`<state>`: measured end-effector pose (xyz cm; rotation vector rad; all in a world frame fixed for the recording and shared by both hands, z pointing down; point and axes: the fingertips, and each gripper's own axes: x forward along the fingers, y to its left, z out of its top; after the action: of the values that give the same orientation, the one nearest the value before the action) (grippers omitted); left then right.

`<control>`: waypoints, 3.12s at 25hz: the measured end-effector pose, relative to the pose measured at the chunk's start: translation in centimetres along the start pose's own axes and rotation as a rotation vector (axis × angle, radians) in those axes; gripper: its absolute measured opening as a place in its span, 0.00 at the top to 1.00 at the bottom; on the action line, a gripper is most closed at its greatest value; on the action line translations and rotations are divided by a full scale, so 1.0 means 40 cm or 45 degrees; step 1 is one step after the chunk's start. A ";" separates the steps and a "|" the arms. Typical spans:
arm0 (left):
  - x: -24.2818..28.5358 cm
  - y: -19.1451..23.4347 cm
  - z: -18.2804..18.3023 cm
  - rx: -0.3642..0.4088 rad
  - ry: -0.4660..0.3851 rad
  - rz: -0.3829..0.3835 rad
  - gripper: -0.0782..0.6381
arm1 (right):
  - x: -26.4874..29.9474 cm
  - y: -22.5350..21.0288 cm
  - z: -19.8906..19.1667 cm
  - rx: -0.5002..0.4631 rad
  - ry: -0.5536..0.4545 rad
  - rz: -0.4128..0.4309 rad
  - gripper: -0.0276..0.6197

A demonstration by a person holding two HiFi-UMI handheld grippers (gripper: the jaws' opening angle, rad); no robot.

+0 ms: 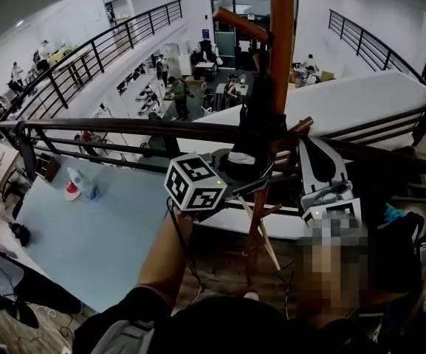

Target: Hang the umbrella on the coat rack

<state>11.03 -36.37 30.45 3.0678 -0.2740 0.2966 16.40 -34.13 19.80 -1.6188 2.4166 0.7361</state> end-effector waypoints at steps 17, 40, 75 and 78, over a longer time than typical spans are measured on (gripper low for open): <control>-0.008 0.018 0.014 0.161 -0.081 0.393 0.53 | -0.032 0.031 -0.047 0.040 0.077 0.018 0.91; -0.041 0.011 0.043 0.354 -0.273 0.833 0.48 | -0.080 0.056 -0.133 0.130 0.180 0.020 0.91; -0.156 -0.022 -0.069 0.385 -0.201 0.838 0.31 | -0.088 0.229 -0.120 0.098 0.218 0.041 0.91; -0.171 -0.025 -0.083 0.387 -0.197 0.830 0.31 | -0.097 0.249 -0.123 0.096 0.233 0.029 0.91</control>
<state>4.01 -33.99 32.34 3.1889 -1.3564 0.1239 9.78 -30.23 28.69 -1.7005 2.5566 0.5127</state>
